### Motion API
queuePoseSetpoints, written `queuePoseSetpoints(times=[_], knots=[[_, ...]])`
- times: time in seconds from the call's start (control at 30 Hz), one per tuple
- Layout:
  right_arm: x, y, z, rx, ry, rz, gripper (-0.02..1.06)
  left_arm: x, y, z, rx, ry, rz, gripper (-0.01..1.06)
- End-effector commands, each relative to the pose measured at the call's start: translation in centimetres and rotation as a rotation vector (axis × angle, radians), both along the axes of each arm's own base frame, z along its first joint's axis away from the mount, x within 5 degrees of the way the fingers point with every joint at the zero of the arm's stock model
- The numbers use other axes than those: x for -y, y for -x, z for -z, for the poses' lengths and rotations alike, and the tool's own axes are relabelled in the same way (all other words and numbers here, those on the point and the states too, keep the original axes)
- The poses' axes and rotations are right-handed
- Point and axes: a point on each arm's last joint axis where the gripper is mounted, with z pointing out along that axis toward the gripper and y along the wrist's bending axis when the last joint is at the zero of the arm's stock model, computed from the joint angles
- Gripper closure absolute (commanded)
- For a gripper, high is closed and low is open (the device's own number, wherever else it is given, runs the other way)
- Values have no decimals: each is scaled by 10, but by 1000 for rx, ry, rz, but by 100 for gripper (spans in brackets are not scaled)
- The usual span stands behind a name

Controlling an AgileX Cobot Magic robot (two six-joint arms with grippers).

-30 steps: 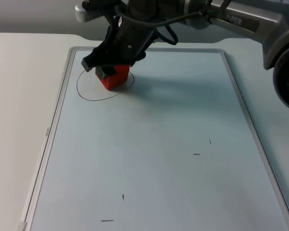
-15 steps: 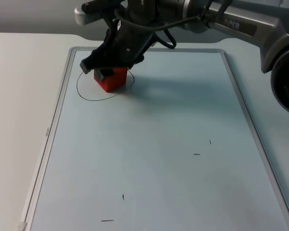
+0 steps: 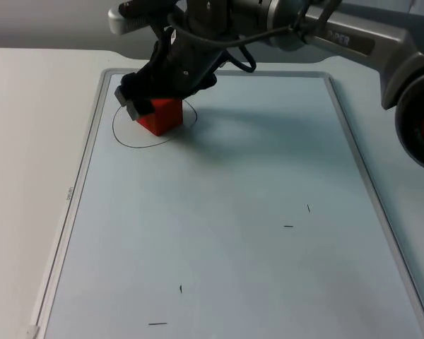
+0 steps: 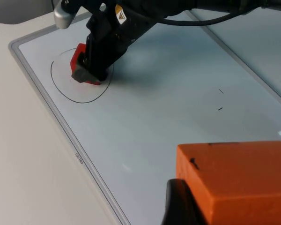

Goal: Pick up one cube with the left hand and another cube with the right hand. First place the cube in the right hand at the target position, then stack the cube in the left hand on top.

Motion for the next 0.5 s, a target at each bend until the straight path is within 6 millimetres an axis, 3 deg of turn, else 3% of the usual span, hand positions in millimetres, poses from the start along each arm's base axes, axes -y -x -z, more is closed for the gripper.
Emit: queuePoseSetpoints(times=[0.0, 0.07, 0.17, 0.2, 0.23, 0.37, 0.4, 0.47], knots=[[-1, -1, -22, 38, -40, 4, 23, 1, 1, -2, 15, 28, 1, 105], [-1, -1, -32, 50, -48, 4, 23, 1, 1, -2, 15, 28, 1, 105], [2, 4, -77, 95, -83, 3, 23, 0, 1, -2, 13, 26, 1, 105], [5, 7, -100, 116, -98, 2, 23, 1, 1, -2, 15, 27, 1, 105], [5, 7, -100, 116, -98, 2, 23, 1, 1, -2, 15, 27, 1, 105], [25, 46, -221, 200, -171, -90, 23, 2, -1, -5, 48, 53, 2, 105], [25, 46, -221, 200, -171, -90, 23, 2, -1, -5, 48, 53, 2, 105], [39, 72, -272, 254, -189, -159, 23, 5, -5, -6, 66, 66, 2, 105]])
